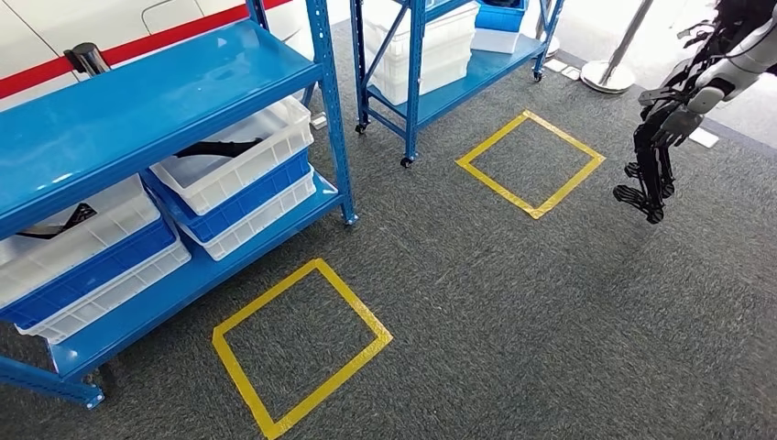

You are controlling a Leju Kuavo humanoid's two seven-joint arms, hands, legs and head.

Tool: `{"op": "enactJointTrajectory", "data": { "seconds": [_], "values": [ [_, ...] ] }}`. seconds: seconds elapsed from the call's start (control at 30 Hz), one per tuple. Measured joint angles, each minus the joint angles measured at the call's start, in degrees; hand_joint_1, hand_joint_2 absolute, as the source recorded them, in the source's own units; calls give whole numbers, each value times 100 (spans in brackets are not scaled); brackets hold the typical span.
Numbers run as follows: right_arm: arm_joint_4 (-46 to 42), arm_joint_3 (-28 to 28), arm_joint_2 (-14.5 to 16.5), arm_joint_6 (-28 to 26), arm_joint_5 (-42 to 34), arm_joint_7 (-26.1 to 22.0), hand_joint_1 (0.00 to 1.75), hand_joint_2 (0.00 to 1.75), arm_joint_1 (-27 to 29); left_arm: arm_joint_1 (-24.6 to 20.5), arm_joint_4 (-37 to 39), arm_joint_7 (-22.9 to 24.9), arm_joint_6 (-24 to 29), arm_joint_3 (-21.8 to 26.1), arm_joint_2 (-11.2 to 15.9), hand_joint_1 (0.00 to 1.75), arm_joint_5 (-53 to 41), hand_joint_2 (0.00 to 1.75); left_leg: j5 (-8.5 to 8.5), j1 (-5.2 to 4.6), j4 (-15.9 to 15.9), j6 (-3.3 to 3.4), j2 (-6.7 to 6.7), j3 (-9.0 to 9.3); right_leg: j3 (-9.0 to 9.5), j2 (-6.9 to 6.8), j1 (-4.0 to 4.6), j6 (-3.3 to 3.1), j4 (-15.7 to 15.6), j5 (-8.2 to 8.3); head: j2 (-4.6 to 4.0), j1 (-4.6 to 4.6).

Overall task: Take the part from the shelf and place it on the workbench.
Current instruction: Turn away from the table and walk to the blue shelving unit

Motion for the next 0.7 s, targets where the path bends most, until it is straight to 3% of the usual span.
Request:
{"op": "enactJointTrajectory", "data": {
  "seconds": [0.07, 0.13, 0.17, 0.23, 0.27, 0.33, 0.4, 0.47, 0.53, 0.6, 0.63, 0.67, 0.7],
  "values": [
    [1, -6, -27, -1, 1, -1, 0, 0, 3, -2, 1, -1, -9, 0, -16, 0, 2, 0, 18, 12, -45, -28, -8, 26, -348, 33, -33, 6, 685, -286, 0, 3],
    [1, -8, -46, -1, 1, 0, 0, 0, 14, 2, 3, 0, -14, 0, -34, 0, 3, 0, 2, 21, -38, -53, -24, 32, -588, 39, -73, 85, 1095, -387, 0, 7],
    [1, -9, -50, -1, 1, 1, 0, 0, 22, 4, 4, 1, -16, 0, -43, 0, 4, 0, -11, 30, -28, -73, -36, 40, -552, 39, -101, 157, 981, -295, 0, 7],
    [1, -10, -58, -1, 3, 2, 0, 0, 29, 6, 6, 1, -19, 0, -52, 0, 4, 0, -65, 57, 34, -152, -55, 53, -204, 36, -172, 308, 220, 56, 0, 8],
    [1, -10, -57, 0, 3, 2, 0, 0, 27, 4, 7, 2, -21, 1, -49, 0, 4, 0, -106, 59, 82, -203, -62, 49, -41, 40, -187, 333, -128, 192, 0, 14],
    [1, -10, -56, 0, 4, 4, 0, 0, 14, 1, 7, 1, -22, 1, -40, 0, 4, 0, -168, 49, 151, -285, -68, 35, 94, 47, -176, 240, -396, 280, 0, 19],
    [1, -10, -52, -1, 5, 5, 0, 0, 9, 0, 7, -1, -23, 0, -39, 0, 4, 0, -188, 57, 169, -319, -72, 26, 107, 53, -166, 112, -396, 289, 0, 14],
    [2, -10, -44, -1, 5, 6, 0, 0, 13, 2, 7, -1, -24, 0, -41, 0, 4, 0, -292, 86, 302, -371, -70, -26, 109, 53, -189, 40, -405, 303, 0, 7],
    [2, -10, -42, -1, 6, 6, 0, 0, 15, 1, 7, -1, -24, 0, -39, 0, 4, 0, -619, 123, 839, -452, -68, -268, 105, 52, -196, -9, -409, 306, 0, 0],
    [3, -10, -43, -1, 7, 6, 0, 0, 18, 9, 7, -1, -24, 0, -36, 0, 4, 0, -944, 161, 1583, -508, -67, -642, 97, 51, -189, -24, -408, 301, 0, -3],
    [3, -10, -43, -1, 9, 6, 0, 0, 19, 15, 8, -1, -24, 0, -37, 0, 5, 0, -974, 175, 1788, -517, -67, -760, 96, 52, -186, -25, -408, 299, 0, -4],
    [3, -10, -43, -1, 11, 6, 0, 0, 19, 19, 8, -1, -24, 0, -38, 0, 7, 0, -888, 183, 1773, -513, -67, -774, 100, 53, -185, -25, -408, 298, 0, -4],
    [3, -10, -43, -1, 13, 5, 0, 0, 18, 21, 9, -2, -25, 0, -39, 0, 9, 0, -709, 187, 1543, -498, -67, -681, 107, 56, -184, -25, -408, 297, 0, -4]
  ]
}}
